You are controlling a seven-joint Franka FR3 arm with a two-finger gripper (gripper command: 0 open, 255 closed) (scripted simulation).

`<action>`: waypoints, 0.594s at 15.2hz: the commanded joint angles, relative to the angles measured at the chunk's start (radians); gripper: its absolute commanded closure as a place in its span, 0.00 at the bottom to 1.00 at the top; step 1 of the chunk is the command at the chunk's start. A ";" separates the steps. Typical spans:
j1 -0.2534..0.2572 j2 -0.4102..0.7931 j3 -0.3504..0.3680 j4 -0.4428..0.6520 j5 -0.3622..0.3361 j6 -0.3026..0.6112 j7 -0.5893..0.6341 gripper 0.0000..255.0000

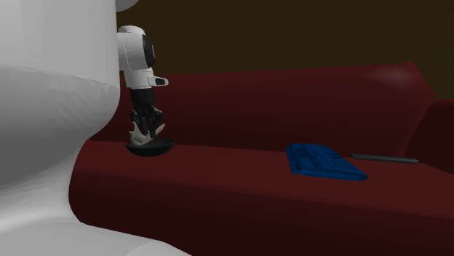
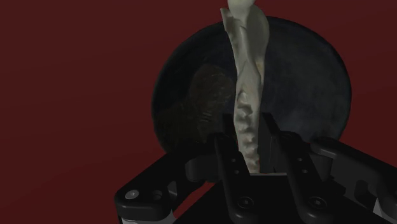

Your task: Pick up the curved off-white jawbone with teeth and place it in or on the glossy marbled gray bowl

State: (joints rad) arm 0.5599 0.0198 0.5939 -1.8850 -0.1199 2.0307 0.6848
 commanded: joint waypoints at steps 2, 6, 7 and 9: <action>0.000 0.000 0.000 0.000 0.000 0.000 0.000 1.00; 0.000 0.000 0.000 0.000 0.000 0.000 0.000 0.00; 0.000 0.000 0.000 0.000 0.000 0.000 0.000 0.00; 0.000 -0.012 0.000 0.021 0.009 -0.030 -0.006 0.00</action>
State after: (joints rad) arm 0.5592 0.0131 0.5935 -1.8771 -0.1146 2.0180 0.6807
